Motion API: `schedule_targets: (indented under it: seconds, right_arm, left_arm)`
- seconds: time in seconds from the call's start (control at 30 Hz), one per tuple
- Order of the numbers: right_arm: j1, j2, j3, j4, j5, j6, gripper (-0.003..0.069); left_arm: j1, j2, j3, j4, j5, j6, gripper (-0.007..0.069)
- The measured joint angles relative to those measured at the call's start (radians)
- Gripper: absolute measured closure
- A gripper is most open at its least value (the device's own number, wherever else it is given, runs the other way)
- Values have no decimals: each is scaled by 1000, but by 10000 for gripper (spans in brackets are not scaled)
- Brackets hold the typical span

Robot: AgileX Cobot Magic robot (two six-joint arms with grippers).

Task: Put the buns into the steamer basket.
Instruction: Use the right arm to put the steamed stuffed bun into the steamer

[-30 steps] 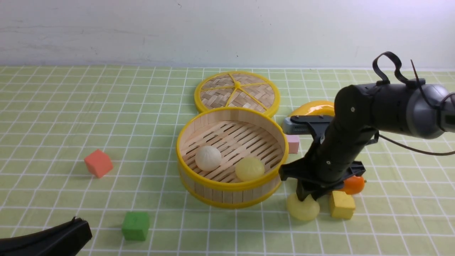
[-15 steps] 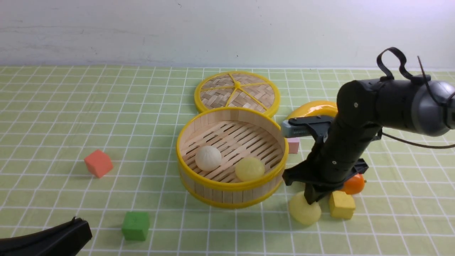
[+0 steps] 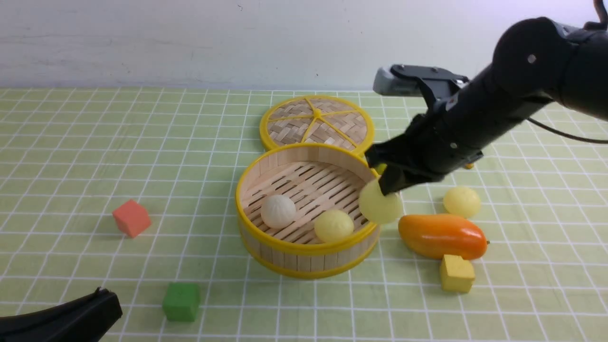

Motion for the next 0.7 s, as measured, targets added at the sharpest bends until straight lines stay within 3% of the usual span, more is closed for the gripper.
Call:
schedule_targets:
  seconds: [0.43, 0.63, 0.7]
  right_arm:
    - [-1, 330, -260, -10, -71, 0, 636]
    - [-1, 355, -272, -63, -100, 36, 540]
    - [-1, 353, -273, -74, -100, 47, 473]
  left_arm:
    - [0, 0, 0, 0, -35, 0, 630]
    - [0, 0, 0, 0, -37, 0, 627]
    - [0, 0, 0, 0, -37, 0, 624]
